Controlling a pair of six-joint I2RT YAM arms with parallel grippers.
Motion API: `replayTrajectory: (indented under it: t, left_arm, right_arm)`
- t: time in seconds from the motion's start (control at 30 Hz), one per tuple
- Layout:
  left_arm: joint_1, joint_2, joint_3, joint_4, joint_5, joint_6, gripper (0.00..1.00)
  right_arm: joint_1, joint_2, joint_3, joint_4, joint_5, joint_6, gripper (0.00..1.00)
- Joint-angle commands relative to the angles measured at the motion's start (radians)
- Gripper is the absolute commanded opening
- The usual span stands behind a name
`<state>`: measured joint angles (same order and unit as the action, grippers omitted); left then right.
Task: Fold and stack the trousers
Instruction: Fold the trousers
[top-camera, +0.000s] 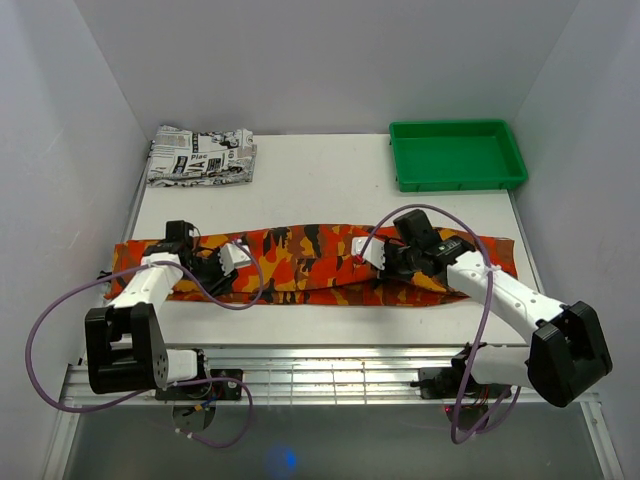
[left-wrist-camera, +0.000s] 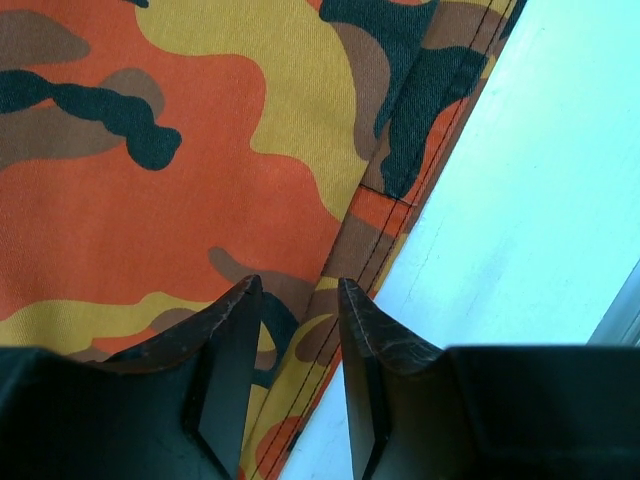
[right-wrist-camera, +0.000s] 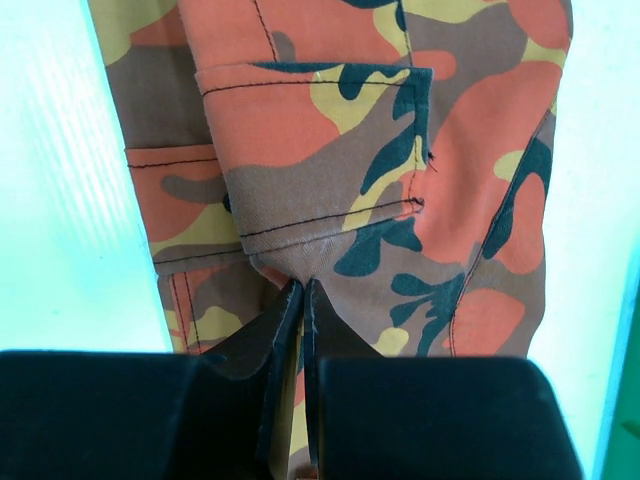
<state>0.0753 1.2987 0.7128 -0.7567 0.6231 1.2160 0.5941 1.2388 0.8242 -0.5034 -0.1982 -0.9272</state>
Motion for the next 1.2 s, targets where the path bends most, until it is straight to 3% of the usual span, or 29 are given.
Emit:
replayTrajectory:
  t: [0.0, 0.2, 0.47, 0.57, 0.6, 0.7, 0.8, 1.0, 1.17]
  left_arm:
    - [-0.015, -0.016, -0.010, 0.028, 0.021, 0.011, 0.48]
    - [-0.057, -0.006, -0.044, 0.077, -0.011, 0.011, 0.52]
    - [-0.092, 0.028, -0.049, 0.145, -0.029, -0.026, 0.49]
    - [-0.094, 0.043, -0.046, 0.165, -0.043, -0.039, 0.41]
    - [-0.094, 0.047, -0.044, 0.166, -0.046, -0.041, 0.31]
    - [-0.094, 0.040, -0.047, 0.168, -0.054, -0.033, 0.13]
    - [-0.094, 0.019, -0.047, 0.166, -0.049, -0.035, 0.00]
    - [-0.092, -0.013, 0.007, 0.103, -0.007, -0.047, 0.00]
    - [-0.081, -0.064, 0.118, -0.085, 0.039, 0.005, 0.00]
  right_arm:
    - [-0.045, 0.010, 0.065, -0.007, -0.064, 0.030, 0.08]
    - [-0.120, 0.045, 0.119, -0.011, -0.130, 0.089, 0.08]
    - [-0.165, 0.091, 0.165, -0.037, -0.202, 0.123, 0.08]
    - [-0.169, 0.099, 0.173, -0.043, -0.207, 0.125, 0.08]
    - [-0.171, 0.100, 0.173, -0.044, -0.208, 0.125, 0.08]
    - [-0.180, 0.102, 0.173, -0.047, -0.210, 0.123, 0.08]
    - [-0.185, 0.102, 0.173, -0.050, -0.213, 0.123, 0.08]
    - [-0.197, 0.102, 0.187, -0.061, -0.216, 0.108, 0.08]
    - [-0.198, 0.074, 0.211, -0.142, -0.245, 0.045, 0.08]
